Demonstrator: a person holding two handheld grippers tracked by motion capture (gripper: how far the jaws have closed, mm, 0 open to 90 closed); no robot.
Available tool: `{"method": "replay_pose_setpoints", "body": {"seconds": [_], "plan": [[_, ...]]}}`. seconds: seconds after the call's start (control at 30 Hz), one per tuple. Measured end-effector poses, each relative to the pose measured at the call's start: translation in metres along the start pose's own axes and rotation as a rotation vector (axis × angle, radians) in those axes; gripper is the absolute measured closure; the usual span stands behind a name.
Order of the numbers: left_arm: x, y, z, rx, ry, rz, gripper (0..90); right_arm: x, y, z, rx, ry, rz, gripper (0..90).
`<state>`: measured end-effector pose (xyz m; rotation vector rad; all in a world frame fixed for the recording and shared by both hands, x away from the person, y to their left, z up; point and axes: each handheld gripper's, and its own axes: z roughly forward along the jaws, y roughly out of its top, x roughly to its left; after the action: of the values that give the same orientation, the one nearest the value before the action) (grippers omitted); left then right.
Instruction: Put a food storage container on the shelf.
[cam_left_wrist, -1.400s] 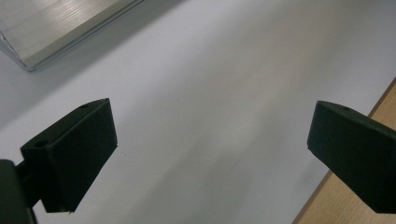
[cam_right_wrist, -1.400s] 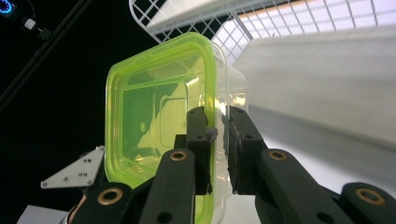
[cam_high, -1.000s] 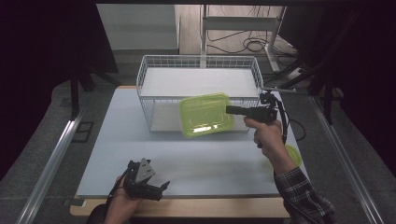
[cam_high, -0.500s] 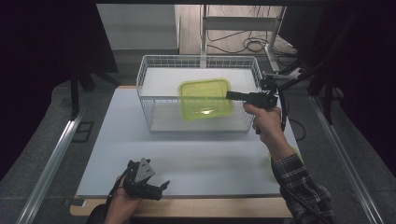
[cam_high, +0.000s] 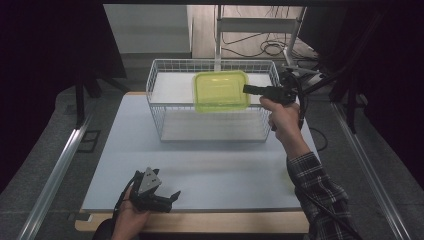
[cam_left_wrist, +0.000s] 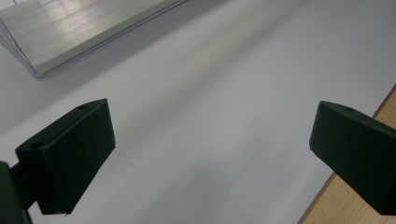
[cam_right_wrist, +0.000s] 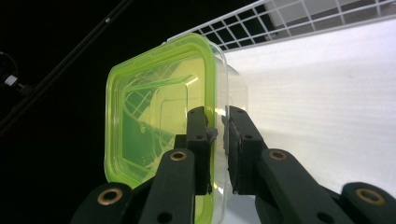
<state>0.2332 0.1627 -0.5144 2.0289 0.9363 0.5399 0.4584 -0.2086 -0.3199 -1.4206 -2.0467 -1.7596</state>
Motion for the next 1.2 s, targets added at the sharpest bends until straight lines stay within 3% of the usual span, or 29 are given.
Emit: {"method": "replay_pose_setpoints", "body": {"seconds": [0.4, 0.87, 1.2], "plan": [[0.0, 0.0, -0.001, -0.013, -0.006, -0.003, 0.0, 0.001, 0.017, 0.013, -0.016, -0.078, -0.015, 80.4], [-0.001, 0.0, 0.001, 0.003, -0.009, 0.012, 0.0, -0.006, 0.02, 0.028, -0.027, -0.143, 0.018, 79.1], [-0.001, -0.001, 0.001, 0.012, -0.01, 0.019, 0.0, -0.003, 0.023, 0.035, 0.003, -0.241, -0.065, 70.6]]}}
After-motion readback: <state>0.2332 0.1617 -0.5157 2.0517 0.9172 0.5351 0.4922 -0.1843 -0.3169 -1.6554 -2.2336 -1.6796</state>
